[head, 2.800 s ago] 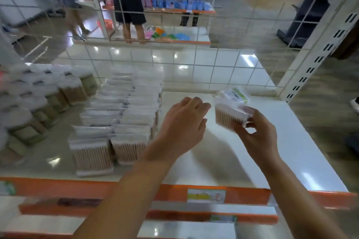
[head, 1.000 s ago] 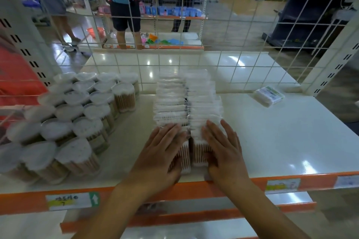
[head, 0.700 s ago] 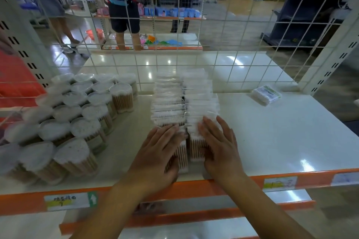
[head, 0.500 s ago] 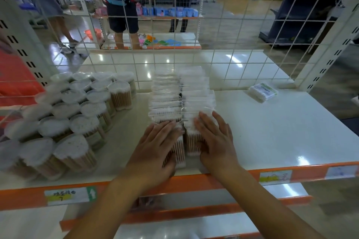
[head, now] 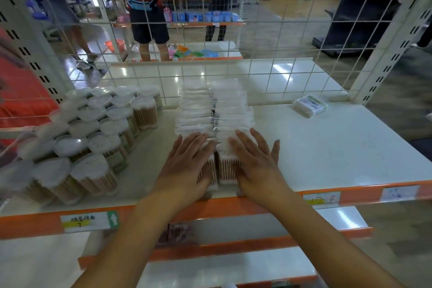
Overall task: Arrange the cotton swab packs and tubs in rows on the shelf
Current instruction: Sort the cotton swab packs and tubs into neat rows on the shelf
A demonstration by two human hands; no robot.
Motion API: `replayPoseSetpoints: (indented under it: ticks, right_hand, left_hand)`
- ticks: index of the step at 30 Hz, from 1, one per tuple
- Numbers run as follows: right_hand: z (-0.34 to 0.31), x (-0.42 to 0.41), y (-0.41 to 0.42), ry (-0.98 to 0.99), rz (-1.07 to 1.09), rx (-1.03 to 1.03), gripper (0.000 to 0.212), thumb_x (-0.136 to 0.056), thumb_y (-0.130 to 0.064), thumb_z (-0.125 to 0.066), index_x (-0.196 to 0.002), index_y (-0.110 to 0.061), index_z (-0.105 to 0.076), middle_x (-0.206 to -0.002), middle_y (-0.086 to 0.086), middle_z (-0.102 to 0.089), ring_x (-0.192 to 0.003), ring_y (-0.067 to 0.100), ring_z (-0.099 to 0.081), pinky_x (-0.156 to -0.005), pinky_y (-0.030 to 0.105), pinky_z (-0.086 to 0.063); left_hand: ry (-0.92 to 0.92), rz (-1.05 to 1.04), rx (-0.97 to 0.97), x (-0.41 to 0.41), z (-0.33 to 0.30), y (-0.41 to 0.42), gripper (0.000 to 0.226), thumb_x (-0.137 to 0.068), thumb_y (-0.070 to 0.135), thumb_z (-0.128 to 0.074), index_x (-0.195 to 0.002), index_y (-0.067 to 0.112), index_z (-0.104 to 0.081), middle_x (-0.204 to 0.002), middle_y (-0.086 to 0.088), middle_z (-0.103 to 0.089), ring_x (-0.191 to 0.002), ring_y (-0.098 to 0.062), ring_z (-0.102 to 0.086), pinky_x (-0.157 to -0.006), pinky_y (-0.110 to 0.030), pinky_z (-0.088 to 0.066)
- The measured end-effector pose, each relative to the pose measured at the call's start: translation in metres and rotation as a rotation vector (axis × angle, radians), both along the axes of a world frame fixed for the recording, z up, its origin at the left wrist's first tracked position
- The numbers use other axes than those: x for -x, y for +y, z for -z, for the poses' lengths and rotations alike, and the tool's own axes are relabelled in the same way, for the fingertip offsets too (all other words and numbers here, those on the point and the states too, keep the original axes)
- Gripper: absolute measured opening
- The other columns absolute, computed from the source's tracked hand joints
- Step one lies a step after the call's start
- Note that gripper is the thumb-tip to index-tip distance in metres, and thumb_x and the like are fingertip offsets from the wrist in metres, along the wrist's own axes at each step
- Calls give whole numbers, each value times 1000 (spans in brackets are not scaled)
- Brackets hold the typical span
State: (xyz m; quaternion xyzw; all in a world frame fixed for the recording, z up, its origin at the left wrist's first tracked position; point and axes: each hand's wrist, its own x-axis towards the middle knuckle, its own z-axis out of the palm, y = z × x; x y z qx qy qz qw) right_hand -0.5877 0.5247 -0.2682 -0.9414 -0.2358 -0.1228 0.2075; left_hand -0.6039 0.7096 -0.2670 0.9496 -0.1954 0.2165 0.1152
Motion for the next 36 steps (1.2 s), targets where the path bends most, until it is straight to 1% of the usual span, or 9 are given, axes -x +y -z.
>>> replayPoseSetpoints:
  ticks: [3,5,7,10,16,22,30,33,36]
  right_hand:
    - [2,-1,-3,-97,-7,-20,60,-82,-37,-32,-139,-19,-39,-150,5,-31,-141,21,-6,-104,56,11]
    - [3,-2,-5,-184,-15,-17,56,-80,-36,-35,-131,-16,-47,-140,10,-45,-137,26,-20,-100,63,-4]
    - [3,-2,-7,-234,-7,-22,53,-80,-34,-38,-127,-14,-52,-136,11,-50,-133,29,-24,-97,65,-9]
    - [1,-3,-12,-244,-7,-61,52,-82,-34,-39,-125,-12,-55,-135,11,-52,-131,36,-37,-97,65,-12]
    - [2,-11,-35,-192,-78,-163,50,-82,-32,-40,-131,-22,-45,-140,7,-46,-135,28,-28,-104,58,-7]
    - [-11,-32,-67,-206,-127,-186,47,-82,-29,-40,-129,-23,-41,-136,7,-50,-133,28,-33,-105,59,-16]
    - [-14,-69,-125,-221,-142,-192,43,-82,-23,-40,-125,-20,-47,-129,9,-55,-127,30,-42,-100,63,-32]
    - [-11,-82,-148,-222,-166,-213,40,-79,-17,-41,-117,-18,-54,-124,9,-59,-123,30,-46,-95,62,-39]
    - [-7,-93,-176,-201,-152,-193,41,-80,-20,-40,-114,-16,-63,-121,6,-61,-121,24,-46,-99,55,-38]
  left_hand:
    - [-28,-4,-4,-1,-1,-5,47,-85,33,-38,-129,16,-43,-133,-10,-51,-129,-21,-29,-113,-35,-9]
    - [-42,-20,-25,-1,-3,-11,48,-85,33,-37,-129,14,-44,-133,-11,-52,-129,-22,-30,-113,-44,-15]
    - [-57,-29,-50,-3,-7,-18,48,-85,33,-37,-129,14,-44,-132,-11,-52,-129,-24,-31,-105,-53,-15]
    - [-59,-36,-74,-7,-13,-28,49,-85,34,-38,-127,11,-49,-130,-11,-54,-127,-31,-42,-104,-51,-18]
    - [-3,-80,-63,-10,-25,-57,54,-84,37,-33,-127,9,-53,-132,-12,-52,-130,-33,-39,-107,-47,-18]
    - [-77,-112,-77,-26,-41,-95,49,-83,35,-40,-123,10,-54,-126,-12,-56,-129,-33,-39,-103,-48,-21]
    - [-79,-127,-104,-54,-47,-154,48,-84,34,-37,-121,10,-57,-123,-12,-59,-122,-34,-49,-102,-48,-23]
    - [-36,-104,-47,-64,-44,-176,48,-84,33,-38,-119,9,-59,-121,-13,-60,-119,-34,-52,-101,-47,-31]
    - [-30,-98,-18,-76,-38,-204,41,-82,28,-51,-115,8,-62,-116,-14,-63,-113,-35,-56,-95,-47,-41]
